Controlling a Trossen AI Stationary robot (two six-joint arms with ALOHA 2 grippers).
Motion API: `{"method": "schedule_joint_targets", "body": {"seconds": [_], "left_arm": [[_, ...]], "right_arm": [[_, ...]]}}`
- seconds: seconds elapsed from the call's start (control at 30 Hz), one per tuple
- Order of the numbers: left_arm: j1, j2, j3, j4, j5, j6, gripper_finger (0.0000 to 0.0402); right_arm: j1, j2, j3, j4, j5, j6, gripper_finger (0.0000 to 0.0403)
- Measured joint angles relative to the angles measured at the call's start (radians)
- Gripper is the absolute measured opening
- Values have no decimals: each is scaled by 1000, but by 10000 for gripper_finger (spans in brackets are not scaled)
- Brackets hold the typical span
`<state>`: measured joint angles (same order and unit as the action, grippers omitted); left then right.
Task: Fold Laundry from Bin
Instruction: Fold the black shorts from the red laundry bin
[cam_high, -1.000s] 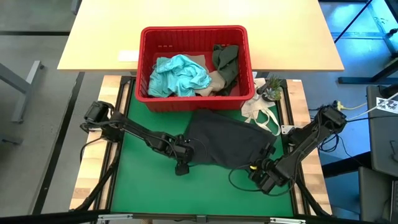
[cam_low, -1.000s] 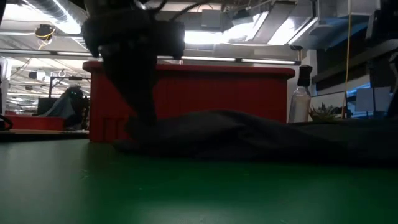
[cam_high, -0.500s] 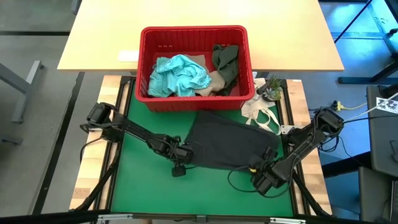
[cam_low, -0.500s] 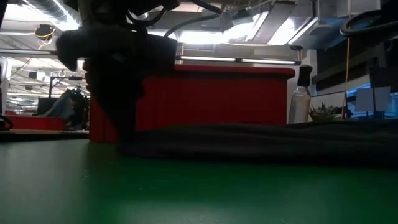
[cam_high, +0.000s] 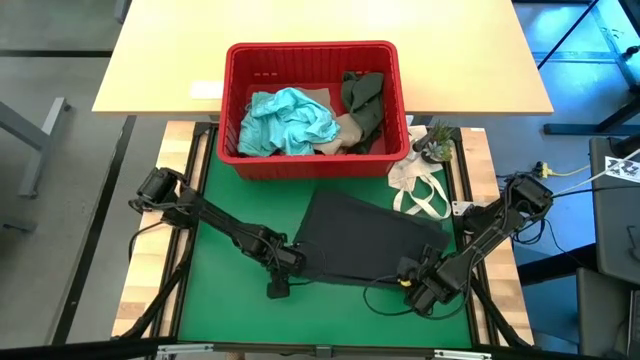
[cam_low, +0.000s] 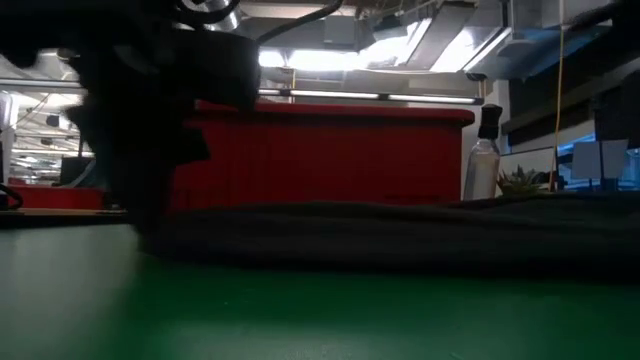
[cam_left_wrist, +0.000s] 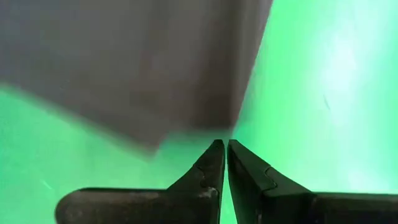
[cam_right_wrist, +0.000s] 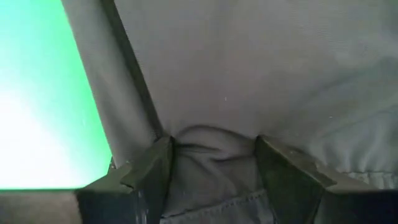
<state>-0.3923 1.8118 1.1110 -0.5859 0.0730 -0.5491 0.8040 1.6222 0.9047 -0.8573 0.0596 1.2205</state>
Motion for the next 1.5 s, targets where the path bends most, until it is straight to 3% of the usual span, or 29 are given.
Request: {"method": "schedule_joint_targets", "body": {"seconds": [0.23, 0.5, 0.77, 1.07, 1.3, 1.5], "left_arm": [[-36, 0, 0, 6, 66, -45, 25], [-63, -1, 0, 22, 69, -51, 23], [-60, -46, 0, 12, 39, -43, 13], [-47, -126, 0, 51, -71, -23, 9], [-35, -116, 0, 233, -207, 83, 2], [-38, -101, -1, 373, -225, 116, 5]], "right_arm": [[2, 0, -1, 60, -131, -56, 234], [1, -2, 0, 177, -133, -103, 234], [1, -3, 110, 76, -132, -105, 234], [1, -4, 227, -56, -52, -105, 234], [1, -4, 236, -72, 66, -105, 234], [1, -4, 236, -78, 181, -102, 234]]}}
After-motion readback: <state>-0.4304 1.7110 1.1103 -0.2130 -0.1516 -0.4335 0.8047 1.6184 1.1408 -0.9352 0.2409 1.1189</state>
